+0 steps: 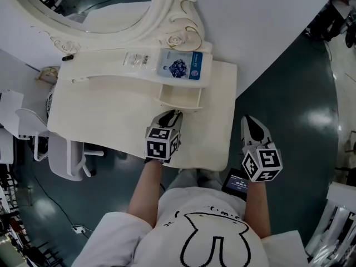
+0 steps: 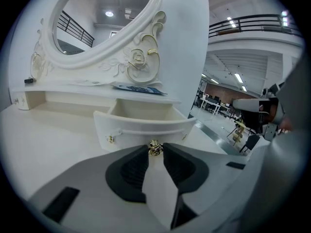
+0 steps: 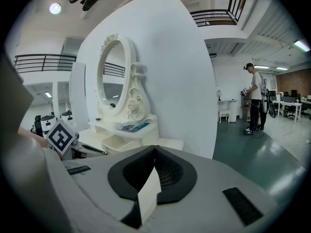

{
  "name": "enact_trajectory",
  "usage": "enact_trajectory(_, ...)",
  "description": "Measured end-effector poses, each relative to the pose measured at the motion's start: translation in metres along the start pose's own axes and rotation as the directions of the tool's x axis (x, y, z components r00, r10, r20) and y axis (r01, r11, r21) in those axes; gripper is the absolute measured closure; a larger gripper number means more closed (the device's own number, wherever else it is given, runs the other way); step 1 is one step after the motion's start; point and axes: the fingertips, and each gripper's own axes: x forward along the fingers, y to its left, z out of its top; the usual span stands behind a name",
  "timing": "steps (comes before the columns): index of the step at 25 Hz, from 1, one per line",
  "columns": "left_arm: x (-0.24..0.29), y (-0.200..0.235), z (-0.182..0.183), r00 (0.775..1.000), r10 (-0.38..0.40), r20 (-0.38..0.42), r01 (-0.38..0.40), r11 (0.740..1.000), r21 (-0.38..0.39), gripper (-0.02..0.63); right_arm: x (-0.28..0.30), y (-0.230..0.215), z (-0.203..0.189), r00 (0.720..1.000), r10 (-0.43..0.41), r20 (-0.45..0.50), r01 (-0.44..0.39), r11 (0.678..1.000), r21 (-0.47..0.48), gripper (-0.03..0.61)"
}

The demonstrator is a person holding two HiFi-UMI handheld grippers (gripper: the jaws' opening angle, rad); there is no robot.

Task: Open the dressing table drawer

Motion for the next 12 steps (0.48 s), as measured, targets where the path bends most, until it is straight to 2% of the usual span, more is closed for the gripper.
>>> enact_trajectory(4,-0.002,0.002,-0.003,1.0,0.018,-0.009,-0.018,1.0,-0.004,0.457,0.001,0.001,0.007,1.0,0.009,0.006,-0.009,1.0,-0.015,0.554)
enact_trajectory(12,-0.02,0.003,0.006,0.999,0.045,0.031,-0.044,0.999,-0.011,0.457,0.003,0.001,0.022,0.999,0.038,0.024,-0.037,0.998,-0.048,0.554)
